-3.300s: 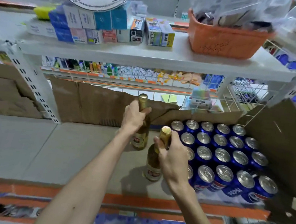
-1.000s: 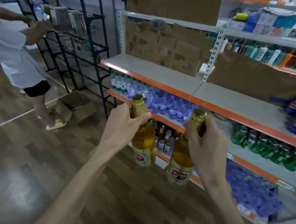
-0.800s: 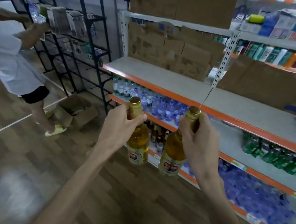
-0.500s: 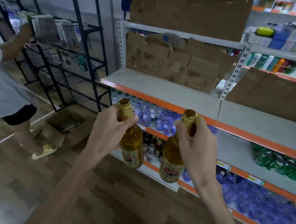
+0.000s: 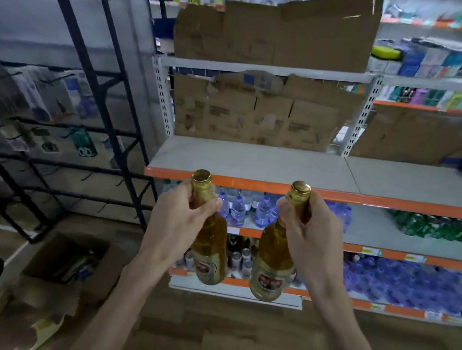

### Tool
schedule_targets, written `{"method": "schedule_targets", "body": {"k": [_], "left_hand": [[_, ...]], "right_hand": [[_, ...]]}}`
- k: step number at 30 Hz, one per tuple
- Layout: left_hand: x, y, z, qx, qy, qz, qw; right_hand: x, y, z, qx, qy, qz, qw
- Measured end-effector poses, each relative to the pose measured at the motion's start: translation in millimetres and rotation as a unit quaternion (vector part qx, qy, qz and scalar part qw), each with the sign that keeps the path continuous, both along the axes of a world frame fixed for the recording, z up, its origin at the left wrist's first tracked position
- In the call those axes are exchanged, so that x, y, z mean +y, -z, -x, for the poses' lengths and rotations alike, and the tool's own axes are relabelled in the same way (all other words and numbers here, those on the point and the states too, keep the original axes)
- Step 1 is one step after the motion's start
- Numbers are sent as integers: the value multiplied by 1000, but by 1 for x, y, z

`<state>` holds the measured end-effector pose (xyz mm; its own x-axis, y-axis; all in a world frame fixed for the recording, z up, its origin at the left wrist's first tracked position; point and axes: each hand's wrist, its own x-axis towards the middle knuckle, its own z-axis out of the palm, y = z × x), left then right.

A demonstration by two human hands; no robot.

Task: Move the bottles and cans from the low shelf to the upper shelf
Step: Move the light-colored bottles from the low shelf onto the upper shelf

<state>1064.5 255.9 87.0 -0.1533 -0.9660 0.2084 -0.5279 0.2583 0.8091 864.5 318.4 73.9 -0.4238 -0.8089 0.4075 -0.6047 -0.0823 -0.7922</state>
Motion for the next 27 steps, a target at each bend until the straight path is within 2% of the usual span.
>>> {"method": "schedule_targets", "body": {"k": [7, 14, 22, 27], "left_hand": [[-122, 20, -64, 9, 37, -6, 999], [-240, 6, -112, -8, 44, -9, 999], [-388, 7, -107, 7, 97, 4, 995], [-473, 9, -88, 15, 109, 12, 994]], "right_hand": [[-108, 27, -74, 4, 35, 0, 999], [-211, 13, -123, 3, 59, 7, 998], [-342, 16, -133, 23, 87, -8, 996], [-419, 11, -125, 0, 100, -10, 995]]}}
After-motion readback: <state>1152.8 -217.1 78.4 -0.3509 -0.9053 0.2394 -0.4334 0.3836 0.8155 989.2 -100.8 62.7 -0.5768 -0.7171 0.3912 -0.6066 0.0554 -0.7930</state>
